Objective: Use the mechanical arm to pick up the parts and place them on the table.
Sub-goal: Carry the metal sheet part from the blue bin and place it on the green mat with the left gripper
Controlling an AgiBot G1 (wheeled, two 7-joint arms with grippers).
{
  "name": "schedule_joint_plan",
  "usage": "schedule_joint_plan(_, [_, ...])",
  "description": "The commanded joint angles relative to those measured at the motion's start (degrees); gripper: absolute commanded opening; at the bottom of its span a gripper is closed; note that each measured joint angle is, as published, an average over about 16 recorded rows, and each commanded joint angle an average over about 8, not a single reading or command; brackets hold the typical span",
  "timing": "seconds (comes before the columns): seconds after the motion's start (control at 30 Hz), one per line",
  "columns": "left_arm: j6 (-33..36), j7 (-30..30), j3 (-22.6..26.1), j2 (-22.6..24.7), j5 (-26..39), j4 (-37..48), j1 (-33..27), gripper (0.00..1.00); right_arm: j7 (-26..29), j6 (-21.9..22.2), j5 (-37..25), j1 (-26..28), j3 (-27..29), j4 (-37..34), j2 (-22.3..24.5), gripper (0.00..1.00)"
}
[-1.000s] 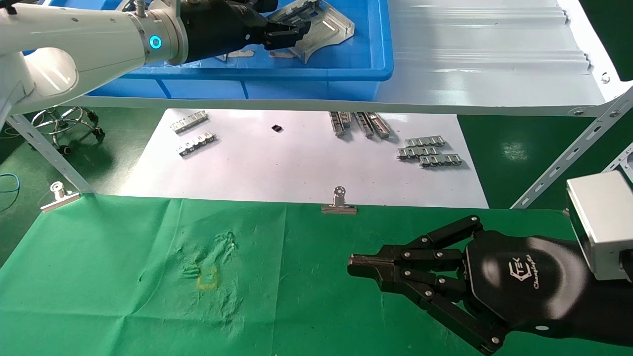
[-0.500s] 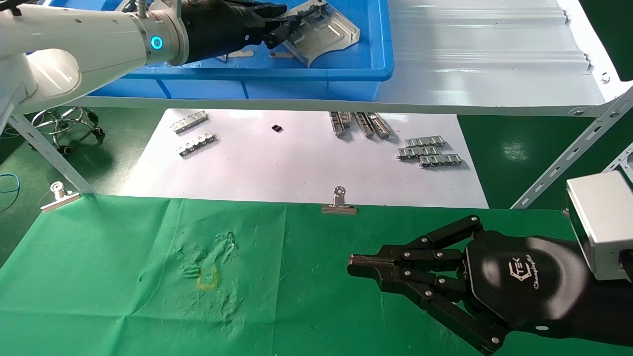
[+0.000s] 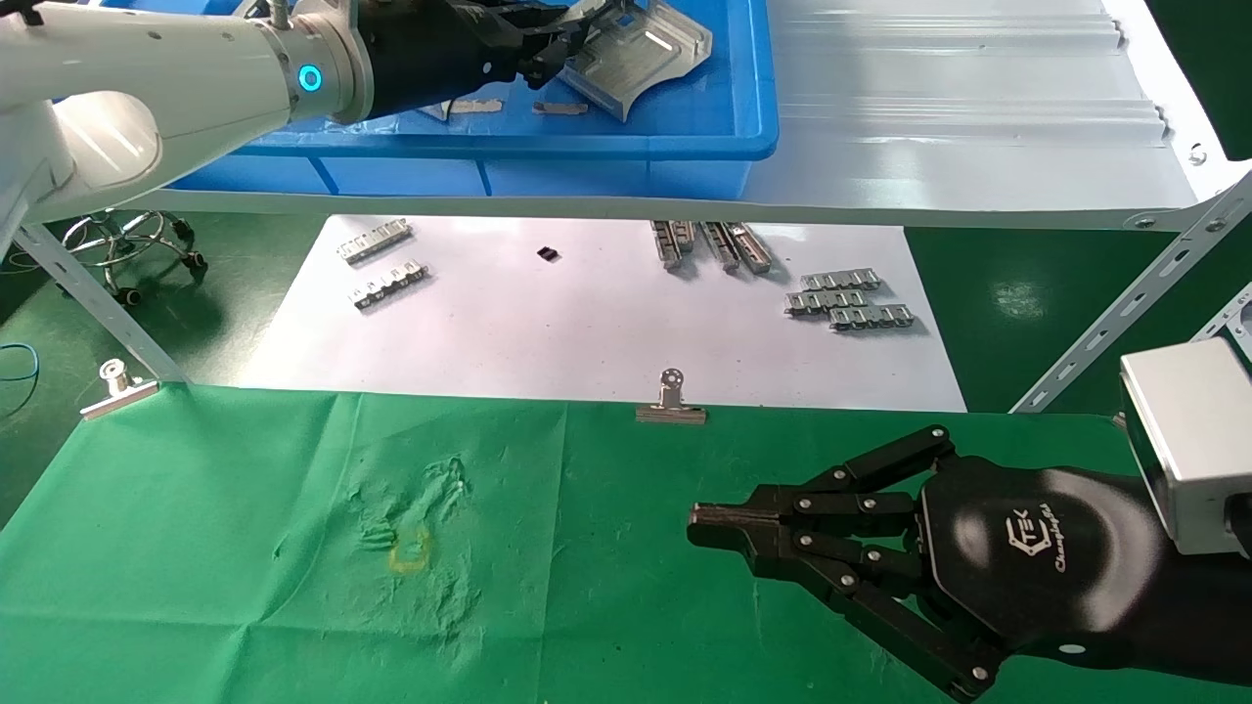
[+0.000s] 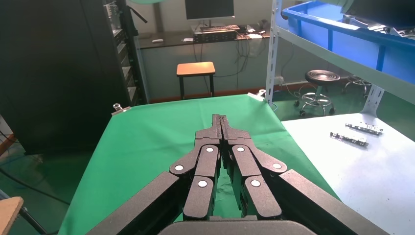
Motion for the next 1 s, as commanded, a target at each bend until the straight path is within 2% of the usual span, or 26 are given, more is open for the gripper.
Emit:
schedule_joint_plan(0.03, [-0.3,0.0,0.2,0.0,-0.5,-0.1,-0.2,0.00,0.0,0.0,0.0,0.0,0.0,0.0,0.0,0.00])
schedule_joint_plan(0.43, [0.2,3.4,-0.9,-0.9,-5.0,2.4,-3.0,0.00,0.0,0.0,0.0,0.0,0.0,0.0,0.0,0.00])
schedule_joint_plan(1.0, [13.5,11.7,-3.8,-5.8,-9.5,8.6,-4.1,0.00,0.0,0.0,0.0,0.0,0.0,0.0,0.0,0.00])
